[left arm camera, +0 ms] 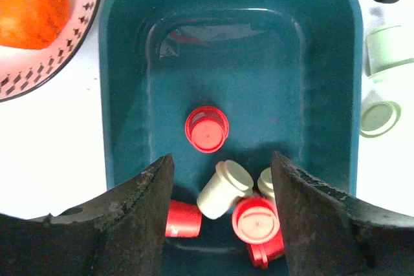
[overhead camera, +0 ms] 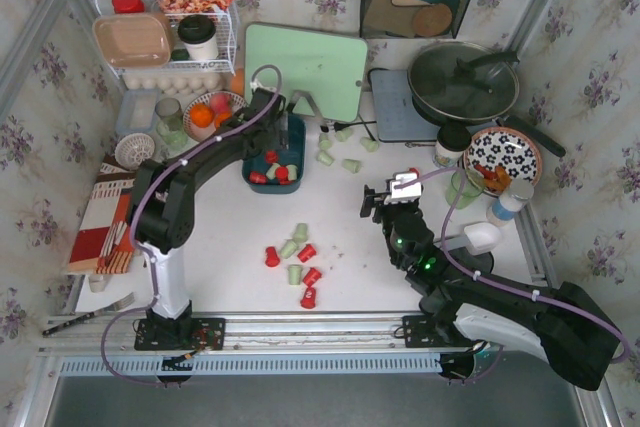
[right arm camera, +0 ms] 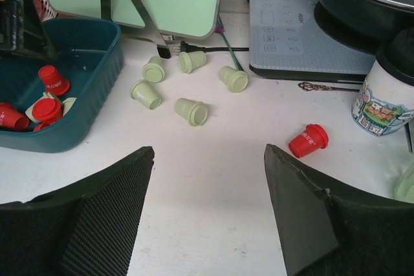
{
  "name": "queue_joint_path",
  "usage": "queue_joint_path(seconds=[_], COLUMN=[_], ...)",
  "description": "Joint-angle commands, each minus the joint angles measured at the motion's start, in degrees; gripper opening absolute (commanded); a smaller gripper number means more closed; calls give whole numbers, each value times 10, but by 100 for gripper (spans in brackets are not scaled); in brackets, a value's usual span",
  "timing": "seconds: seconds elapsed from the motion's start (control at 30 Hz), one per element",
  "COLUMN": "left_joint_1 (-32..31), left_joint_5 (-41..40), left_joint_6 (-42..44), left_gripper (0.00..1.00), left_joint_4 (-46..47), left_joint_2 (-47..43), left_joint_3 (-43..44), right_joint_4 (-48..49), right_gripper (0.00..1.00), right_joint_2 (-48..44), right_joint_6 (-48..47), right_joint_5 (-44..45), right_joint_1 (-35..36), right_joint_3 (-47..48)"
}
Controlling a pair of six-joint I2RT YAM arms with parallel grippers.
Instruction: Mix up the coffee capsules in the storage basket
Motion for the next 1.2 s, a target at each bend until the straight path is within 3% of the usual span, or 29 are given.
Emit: queue_joint_path(seconds=[0.0,0.27,0.37,0.5,0.63,0.73,0.77,0.8,0.83,1.17], left_joint_1=[0,0,0,0,0,0,0,0,0,0], left_joint_5=[-1,7,-10,-12,20,28,32,36,39,-1], left_joint_6=[-9,-6,-14,-46,-44,-25,-9,2,15,67], left_gripper=[66,68,69,69,69,70,75,94,100,99], left_joint_4=[49,21,-7,-95,-212,-243,-244,-245,-245,-226], left_joint_2=[-49,-208,-312,-437,-549,-637,-668,-697,-722,-894], left_joint_3=[-30,-144,-206,-244,-246,-263,-273,-285,-298,-457], right_joint_4=[2,-19,-21,-46,-101,-121,-129,-136,-142,-237], right_gripper=[76,78,79,80,80,79,79,79,79,75], right_joint_2=[3,29,45,68,95,126,136,146,158,250], right_joint_6=[1,13,20,44,100,137,148,159,170,264], right_joint_5=[-5,-19,-9,3,-5,-9,-15,-22,-32,-94], right_joint_1=[0,0,0,-6,-54,-91,-103,-116,-127,-236], right_joint_3=[7,26,31,50,67,75,79,82,86,156])
